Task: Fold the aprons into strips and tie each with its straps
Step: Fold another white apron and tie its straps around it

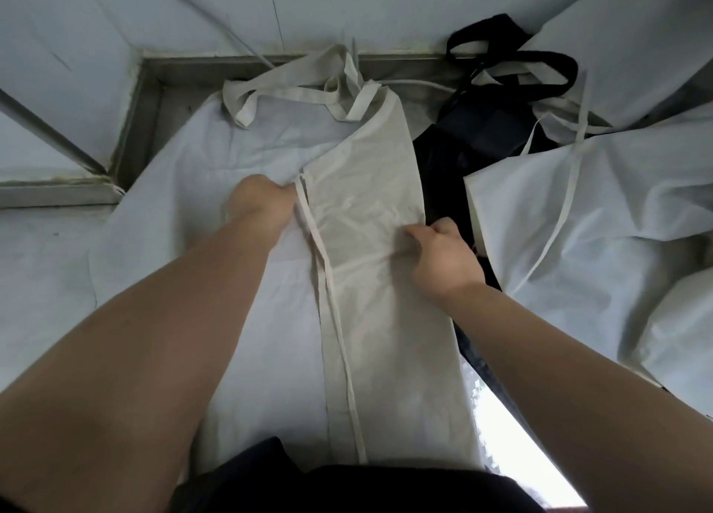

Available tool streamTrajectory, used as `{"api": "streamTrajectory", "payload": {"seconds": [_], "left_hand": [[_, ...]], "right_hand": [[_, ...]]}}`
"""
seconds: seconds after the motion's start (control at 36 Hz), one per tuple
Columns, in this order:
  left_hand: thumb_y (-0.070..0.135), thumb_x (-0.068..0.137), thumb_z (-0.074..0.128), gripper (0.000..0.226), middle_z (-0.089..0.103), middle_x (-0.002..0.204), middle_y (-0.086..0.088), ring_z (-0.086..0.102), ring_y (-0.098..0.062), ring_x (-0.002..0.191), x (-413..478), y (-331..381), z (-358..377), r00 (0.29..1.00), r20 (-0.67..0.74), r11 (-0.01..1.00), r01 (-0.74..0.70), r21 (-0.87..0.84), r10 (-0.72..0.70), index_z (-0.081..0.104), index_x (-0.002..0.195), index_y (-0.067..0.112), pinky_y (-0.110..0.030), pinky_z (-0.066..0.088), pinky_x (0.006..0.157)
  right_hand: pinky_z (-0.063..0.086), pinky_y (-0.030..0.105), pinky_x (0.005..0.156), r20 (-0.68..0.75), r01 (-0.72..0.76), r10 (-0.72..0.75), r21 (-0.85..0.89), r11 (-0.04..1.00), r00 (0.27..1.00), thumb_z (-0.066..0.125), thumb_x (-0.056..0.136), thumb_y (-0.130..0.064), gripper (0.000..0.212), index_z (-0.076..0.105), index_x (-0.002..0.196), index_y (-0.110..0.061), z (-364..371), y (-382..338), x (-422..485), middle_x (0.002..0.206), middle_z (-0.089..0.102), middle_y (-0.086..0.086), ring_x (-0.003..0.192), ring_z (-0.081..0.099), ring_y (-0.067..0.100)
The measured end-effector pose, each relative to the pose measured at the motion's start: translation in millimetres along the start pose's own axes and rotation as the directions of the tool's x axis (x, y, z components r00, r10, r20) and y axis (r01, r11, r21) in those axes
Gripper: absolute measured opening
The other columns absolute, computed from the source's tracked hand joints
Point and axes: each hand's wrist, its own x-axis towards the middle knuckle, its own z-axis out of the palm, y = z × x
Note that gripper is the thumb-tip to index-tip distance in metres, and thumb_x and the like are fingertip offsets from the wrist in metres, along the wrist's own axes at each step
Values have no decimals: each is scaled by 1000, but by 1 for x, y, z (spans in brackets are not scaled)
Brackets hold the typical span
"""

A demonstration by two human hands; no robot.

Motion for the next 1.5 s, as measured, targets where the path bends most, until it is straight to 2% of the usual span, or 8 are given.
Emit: {"api": "streamTrajectory", "payload": {"seconds": [0.14,0.36,0.67,0.86,1.06,1.25,1.36,1.5], "left_hand": [[47,89,53,35,62,70,-3,65,-29,74,-40,-3,-3,997,73,978,-6,-208,22,54,74,16,-40,58,74],[28,69,81,36,58,85,8,58,-12,82,-68,-25,0,959,265,988,-125,94,97,52,90,20,-23,45,70],[20,78,73,56,44,127,-14,54,-31,104,-77,-40,9,933,8,920,-355,168,359,46,126,9,-34,43,90],[20,80,70,63,37,136,-9,41,-22,125,-122,-74,-12,829,239,817,-549,178,505,45,138,19,-24,31,104],[24,89,60,44,47,131,-7,52,-21,116,-159,-126,-63,864,166,852,-500,156,476,52,132,18,-25,38,95],[23,95,50,37,49,129,-15,47,-31,117,-170,-198,-134,915,-228,940,-303,158,333,53,130,13,-33,35,98],[35,95,45,46,38,137,-19,37,-39,124,-169,-236,-160,989,-147,966,69,249,-32,43,133,8,-41,34,99],[35,78,71,58,40,128,-8,55,-31,100,-168,-253,-163,996,36,996,83,23,-83,39,120,10,-36,47,88]], "right_hand": [[47,35,79,-23,3,-5,-66,998,1000,36,91,-6,52,41,140,-25,-1,3,-4,129,33,10,83,44,26],[43,37,93,-1,55,-54,37,998,999,60,87,-42,68,27,144,-26,3,-2,-17,134,32,11,112,49,33],[29,41,104,-128,78,-99,-157,984,987,46,94,-11,42,47,135,-17,19,19,-56,153,20,15,129,34,39],[20,34,94,-151,126,-178,-302,945,972,45,94,-23,34,57,126,-19,47,12,-114,134,48,4,120,42,28],[41,37,94,-119,86,-97,-92,992,988,44,96,-27,35,55,126,-12,75,-25,-169,119,57,12,110,52,34],[44,39,93,-65,132,-130,43,990,989,43,97,-24,34,54,124,-6,110,-88,-193,123,55,16,112,52,33],[40,32,98,63,126,-134,115,985,989,44,98,-26,43,43,139,-14,126,-119,-197,135,48,11,120,50,26],[40,30,96,228,111,-106,-6,994,968,52,92,-42,60,32,145,-23,132,-135,-193,139,36,3,119,48,23]]}}
